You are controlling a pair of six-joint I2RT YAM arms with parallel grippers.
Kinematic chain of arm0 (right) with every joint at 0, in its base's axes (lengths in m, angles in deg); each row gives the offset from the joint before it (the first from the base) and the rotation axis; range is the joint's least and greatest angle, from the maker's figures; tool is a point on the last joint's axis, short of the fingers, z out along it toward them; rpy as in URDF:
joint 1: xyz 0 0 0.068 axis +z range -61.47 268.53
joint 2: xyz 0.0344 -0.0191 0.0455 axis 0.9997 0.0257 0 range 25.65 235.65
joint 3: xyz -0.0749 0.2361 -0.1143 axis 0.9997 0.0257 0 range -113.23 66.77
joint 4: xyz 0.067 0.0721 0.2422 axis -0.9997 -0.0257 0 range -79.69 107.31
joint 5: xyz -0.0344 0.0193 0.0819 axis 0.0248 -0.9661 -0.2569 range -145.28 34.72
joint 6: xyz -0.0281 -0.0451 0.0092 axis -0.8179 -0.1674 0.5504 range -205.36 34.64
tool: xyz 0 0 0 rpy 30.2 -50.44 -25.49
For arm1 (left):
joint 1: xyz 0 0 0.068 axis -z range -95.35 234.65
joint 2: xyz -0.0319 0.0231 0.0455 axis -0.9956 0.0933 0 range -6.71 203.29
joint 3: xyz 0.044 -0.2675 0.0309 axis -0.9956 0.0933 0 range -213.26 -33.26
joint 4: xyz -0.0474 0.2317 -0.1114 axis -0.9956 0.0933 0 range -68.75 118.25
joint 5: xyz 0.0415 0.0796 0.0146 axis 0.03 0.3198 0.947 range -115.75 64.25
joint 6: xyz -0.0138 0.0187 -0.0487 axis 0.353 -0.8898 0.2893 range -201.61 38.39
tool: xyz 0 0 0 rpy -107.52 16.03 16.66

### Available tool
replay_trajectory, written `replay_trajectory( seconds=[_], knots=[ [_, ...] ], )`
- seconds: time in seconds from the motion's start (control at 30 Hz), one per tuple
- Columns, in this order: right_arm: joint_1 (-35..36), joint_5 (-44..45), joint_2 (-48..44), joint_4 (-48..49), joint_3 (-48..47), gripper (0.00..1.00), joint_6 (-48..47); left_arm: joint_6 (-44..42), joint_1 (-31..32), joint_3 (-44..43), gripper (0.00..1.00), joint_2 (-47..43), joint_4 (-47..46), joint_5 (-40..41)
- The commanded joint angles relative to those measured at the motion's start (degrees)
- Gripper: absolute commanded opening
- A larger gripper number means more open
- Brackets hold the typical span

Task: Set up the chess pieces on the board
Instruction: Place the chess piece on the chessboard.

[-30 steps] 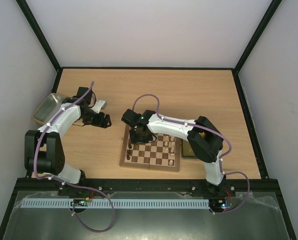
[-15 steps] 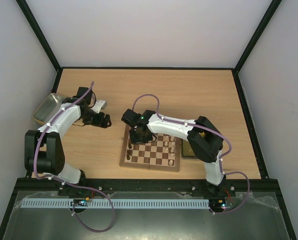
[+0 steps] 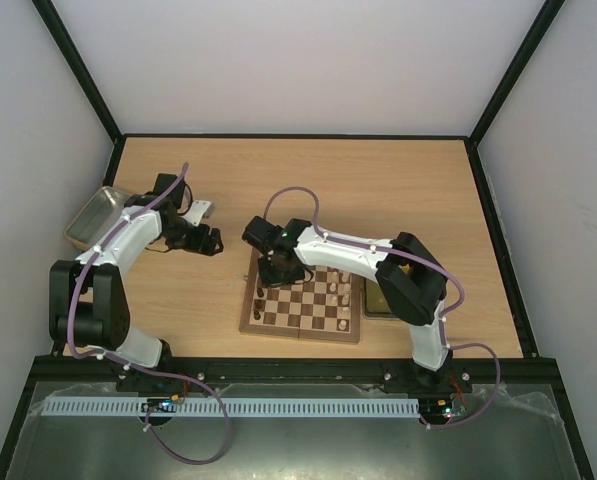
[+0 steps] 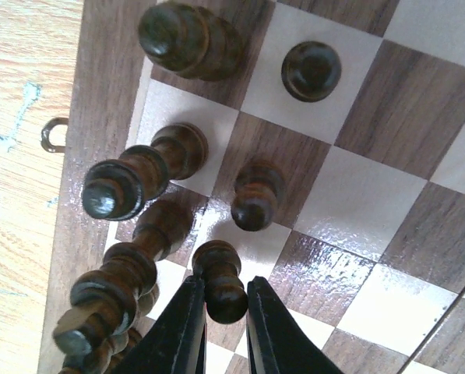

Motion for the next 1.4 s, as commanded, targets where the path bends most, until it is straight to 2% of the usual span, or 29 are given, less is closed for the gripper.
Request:
replay_trajectory(
  seconds=[0.0, 1.37],
  knots=[
    [0.21, 0.25, 0.75, -0.49, -2.43, 0.13, -0.43, 0.21, -0.40, 0.83, 0.86, -0.76, 0.19, -0.02],
    [0.25, 2.23, 2.62, -5.50, -4.40, 0.12, -3.15, 0.25, -0.47, 0.90, 0.86, -0.15, 0.09, -0.29]
  ],
)
